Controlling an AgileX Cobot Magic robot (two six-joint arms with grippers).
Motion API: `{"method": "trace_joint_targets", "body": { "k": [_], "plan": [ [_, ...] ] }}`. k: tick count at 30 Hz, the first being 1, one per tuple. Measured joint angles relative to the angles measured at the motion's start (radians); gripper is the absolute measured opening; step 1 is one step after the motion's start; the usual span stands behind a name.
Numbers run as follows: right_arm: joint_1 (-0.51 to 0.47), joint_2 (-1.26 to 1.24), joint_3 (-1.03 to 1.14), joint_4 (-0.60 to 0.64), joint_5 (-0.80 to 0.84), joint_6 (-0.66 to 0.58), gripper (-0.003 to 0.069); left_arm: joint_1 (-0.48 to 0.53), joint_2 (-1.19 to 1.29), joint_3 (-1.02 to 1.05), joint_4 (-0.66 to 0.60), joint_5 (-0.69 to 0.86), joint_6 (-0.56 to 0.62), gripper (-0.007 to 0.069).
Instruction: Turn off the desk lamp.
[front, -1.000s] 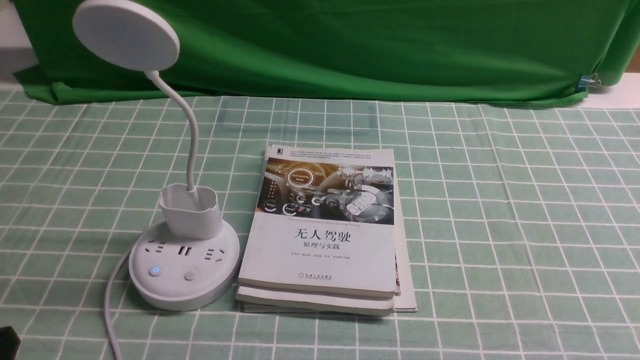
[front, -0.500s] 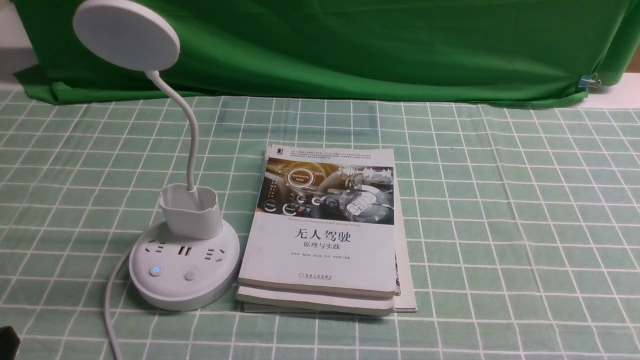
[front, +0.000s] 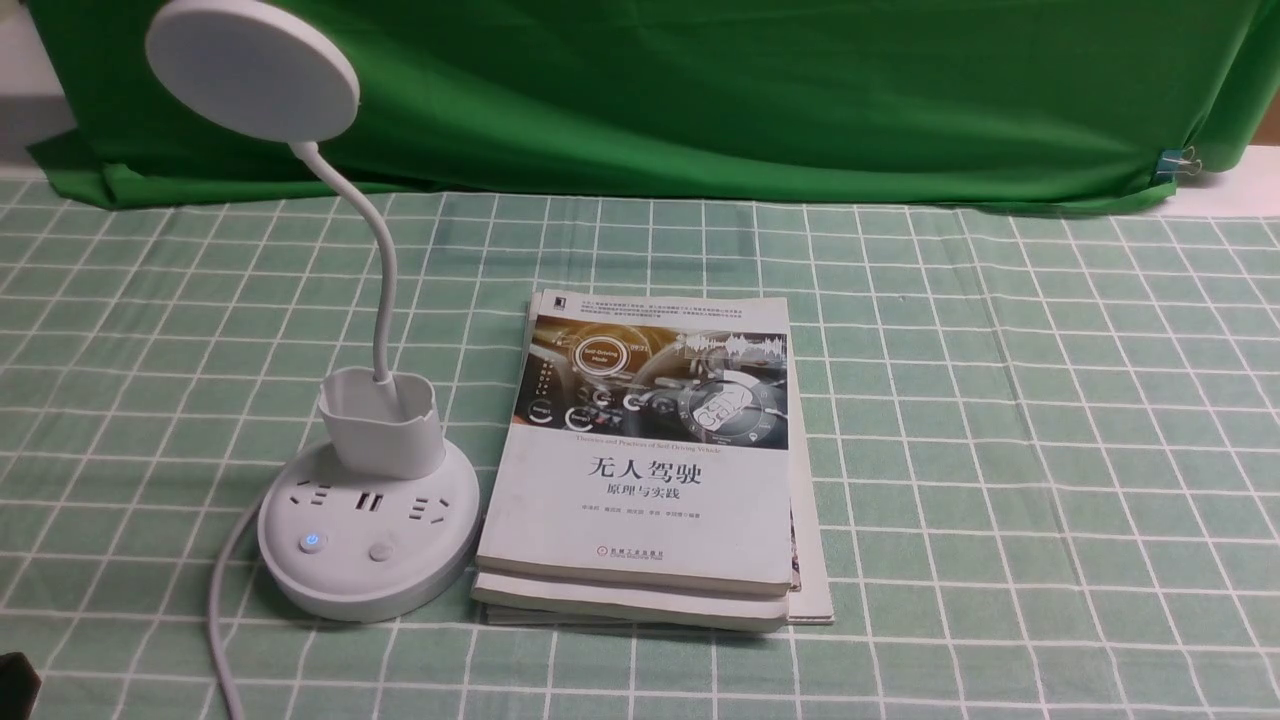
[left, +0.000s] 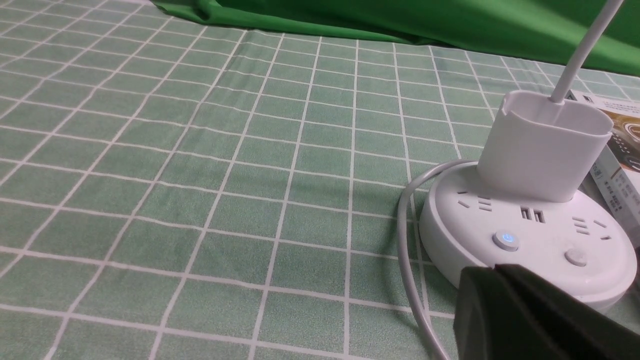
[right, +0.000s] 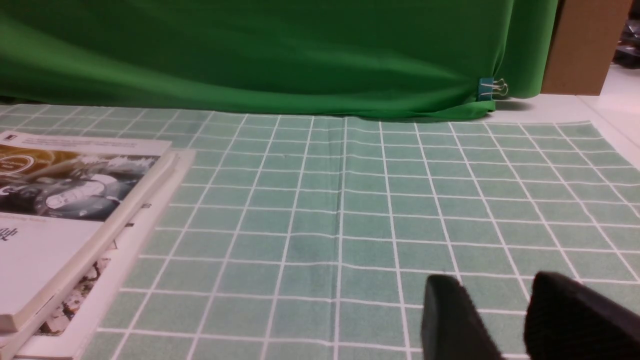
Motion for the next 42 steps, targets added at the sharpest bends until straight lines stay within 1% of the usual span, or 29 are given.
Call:
{"method": "trace_joint_targets", "body": {
  "k": [21,30,42],
  "plan": [
    [0.000,0.000,0.000,0.000,0.000,0.000,0.0242,0.000,0.000,0.000,0.000,0.000,0.000,0.0003],
    [0.000,0.000,0.000,0.000,0.000,0.000,0.0242,-0.077,0.000,0.000,0.015,0.000,0.000,0.0003],
    [0.000,0.000,0.000,0.000,0.000,0.000,0.0242,-0.084,0.000,0.000,0.036,0.000,0.000,0.0003]
  ]
}}
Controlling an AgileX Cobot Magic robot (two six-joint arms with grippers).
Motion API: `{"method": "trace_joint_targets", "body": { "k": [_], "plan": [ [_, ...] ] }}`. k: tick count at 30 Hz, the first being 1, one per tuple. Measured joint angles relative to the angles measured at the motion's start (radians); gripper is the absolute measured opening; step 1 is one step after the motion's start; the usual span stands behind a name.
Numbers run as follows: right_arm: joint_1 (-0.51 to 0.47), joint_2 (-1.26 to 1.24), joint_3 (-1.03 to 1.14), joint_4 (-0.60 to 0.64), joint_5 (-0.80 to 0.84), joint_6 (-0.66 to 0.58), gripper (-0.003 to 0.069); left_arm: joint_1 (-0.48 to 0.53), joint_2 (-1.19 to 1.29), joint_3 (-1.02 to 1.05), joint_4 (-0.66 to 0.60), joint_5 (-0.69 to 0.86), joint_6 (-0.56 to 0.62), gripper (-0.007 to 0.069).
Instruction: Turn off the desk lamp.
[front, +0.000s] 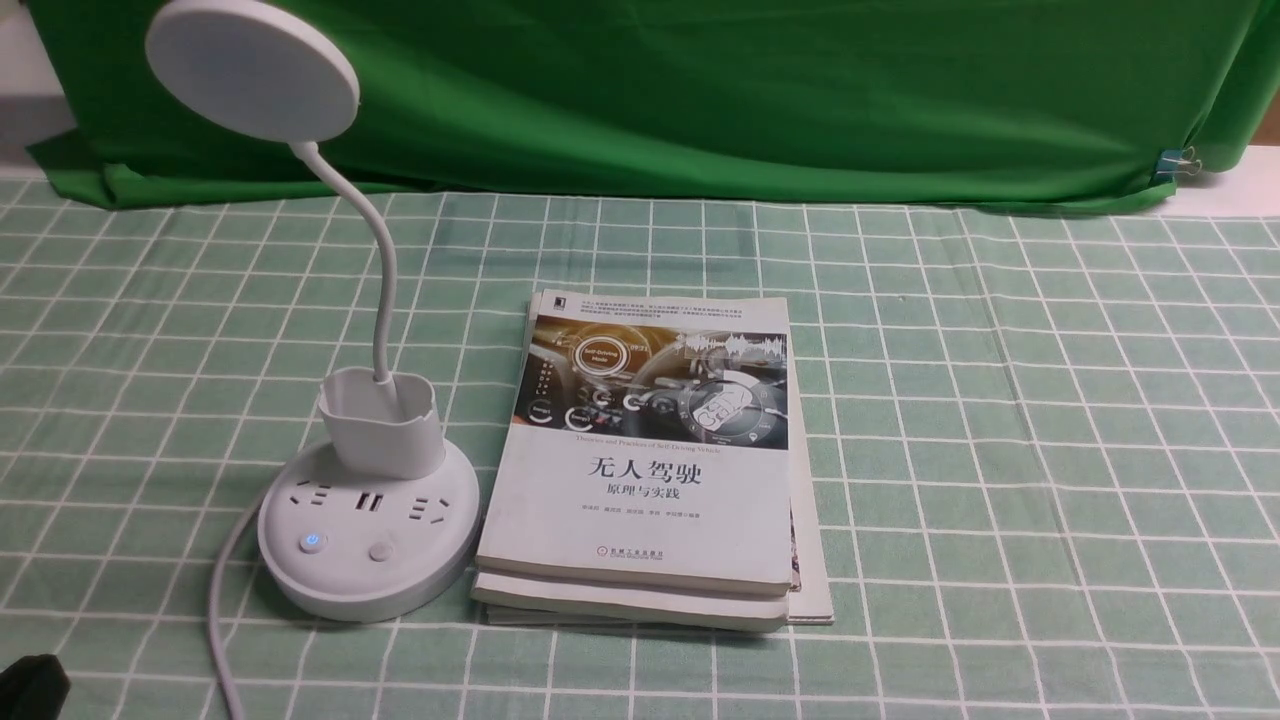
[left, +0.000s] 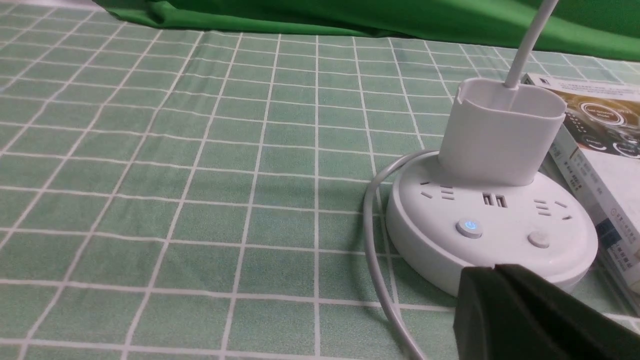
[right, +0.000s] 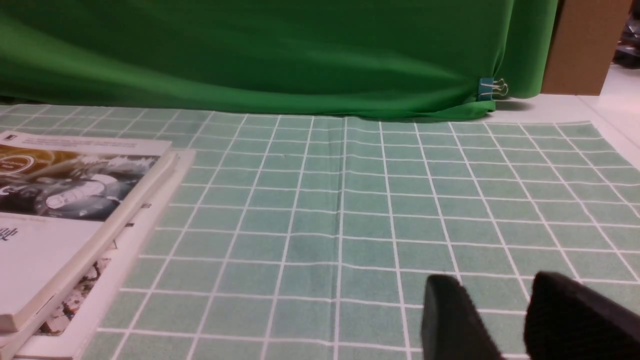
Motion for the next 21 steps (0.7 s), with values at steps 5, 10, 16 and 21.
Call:
{"method": "trace_joint_targets", "body": {
  "k": [5,10,16,21],
  "plan": [
    [0.000,0.000,0.000,0.000,0.000,0.000,0.0242,0.000,0.000,0.000,0.007,0.000,0.000,0.0003],
    [0.000,0.000,0.000,0.000,0.000,0.000,0.0242,0.000,0.000,0.000,0.013,0.000,0.000,0.0003],
    [0.000,0.000,0.000,0.000,0.000,0.000,0.0242,0.000,0.000,0.000,0.013,0.000,0.000,0.0003],
    [0.000,0.000,0.000,0.000,0.000,0.000,0.0242,0.000,0.000,0.000,0.013,0.000,0.000,0.0003]
  ]
}}
